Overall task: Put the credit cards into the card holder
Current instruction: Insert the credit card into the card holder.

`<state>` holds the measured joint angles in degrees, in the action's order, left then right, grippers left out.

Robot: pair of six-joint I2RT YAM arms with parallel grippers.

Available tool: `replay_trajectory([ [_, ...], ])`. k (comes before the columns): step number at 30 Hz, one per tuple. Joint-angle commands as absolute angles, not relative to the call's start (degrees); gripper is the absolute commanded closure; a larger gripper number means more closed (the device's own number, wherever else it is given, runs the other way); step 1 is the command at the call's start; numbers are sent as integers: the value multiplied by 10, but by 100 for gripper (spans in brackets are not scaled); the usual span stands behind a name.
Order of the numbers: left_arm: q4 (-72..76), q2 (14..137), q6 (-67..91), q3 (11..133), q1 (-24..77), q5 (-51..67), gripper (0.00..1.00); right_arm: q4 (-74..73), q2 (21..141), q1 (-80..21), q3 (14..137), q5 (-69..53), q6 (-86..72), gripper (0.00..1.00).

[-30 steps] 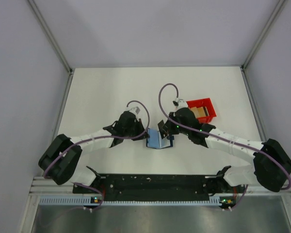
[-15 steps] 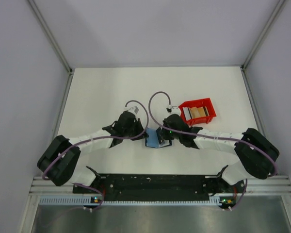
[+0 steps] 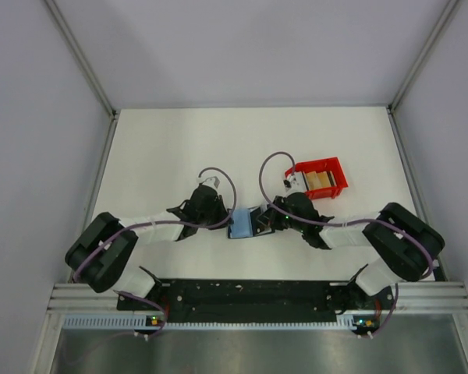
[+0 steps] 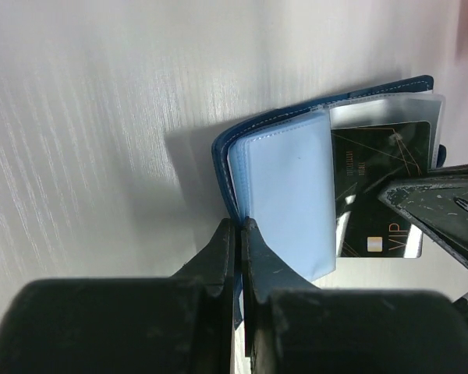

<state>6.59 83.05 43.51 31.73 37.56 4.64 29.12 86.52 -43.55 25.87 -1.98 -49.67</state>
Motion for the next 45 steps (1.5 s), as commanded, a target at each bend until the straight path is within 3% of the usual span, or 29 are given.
replay_trajectory([
  [1,67,856,427,311,378,12,93,407,888,-427,240,-67,-535,100],
  [5,63,860,430,308,378,5,82,440,891,-425,226,-66,-545,100],
  [13,33,857,429,318,377,-26,81,393,843,-422,235,-49,-520,100],
  [18,31,853,434,318,377,-29,59,376,835,-422,240,-42,-516,100],
  [20,36,850,436,315,377,-23,55,382,837,-423,237,-40,-519,100],
  [22,42,848,439,314,377,-18,59,376,845,-422,243,-42,-520,100],
  [25,45,846,439,312,377,-18,81,384,860,-423,243,-41,-530,100],
  [27,40,846,438,314,377,-18,89,375,867,-422,249,-36,-532,100],
  [45,48,846,427,312,377,-10,100,383,919,-421,268,-33,-570,100],
])
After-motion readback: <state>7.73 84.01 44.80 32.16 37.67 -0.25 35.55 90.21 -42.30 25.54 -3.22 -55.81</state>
